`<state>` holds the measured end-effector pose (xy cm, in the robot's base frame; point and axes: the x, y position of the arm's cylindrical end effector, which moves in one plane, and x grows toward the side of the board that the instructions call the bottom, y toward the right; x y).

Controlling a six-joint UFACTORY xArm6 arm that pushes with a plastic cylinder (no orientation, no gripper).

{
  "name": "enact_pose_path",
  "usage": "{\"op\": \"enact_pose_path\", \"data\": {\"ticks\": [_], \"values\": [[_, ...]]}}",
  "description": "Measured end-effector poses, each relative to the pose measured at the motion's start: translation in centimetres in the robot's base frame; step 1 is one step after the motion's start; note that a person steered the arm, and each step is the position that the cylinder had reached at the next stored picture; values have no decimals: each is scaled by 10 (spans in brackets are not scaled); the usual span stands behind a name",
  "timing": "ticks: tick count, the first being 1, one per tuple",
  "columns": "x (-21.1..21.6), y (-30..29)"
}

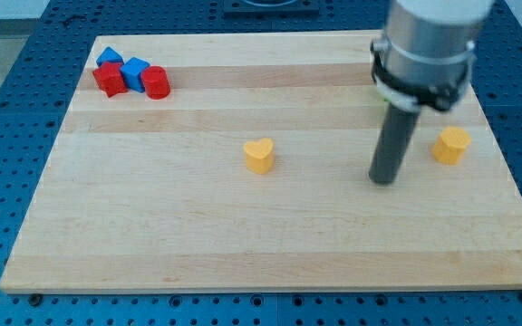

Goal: Point your arm at the yellow hexagon

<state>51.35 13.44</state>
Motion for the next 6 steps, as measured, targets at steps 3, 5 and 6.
{"op": "enact_pose_path", "data": {"ticks": [3,5,6], "values": [[49,175],[-40,191],[-66,179]]}}
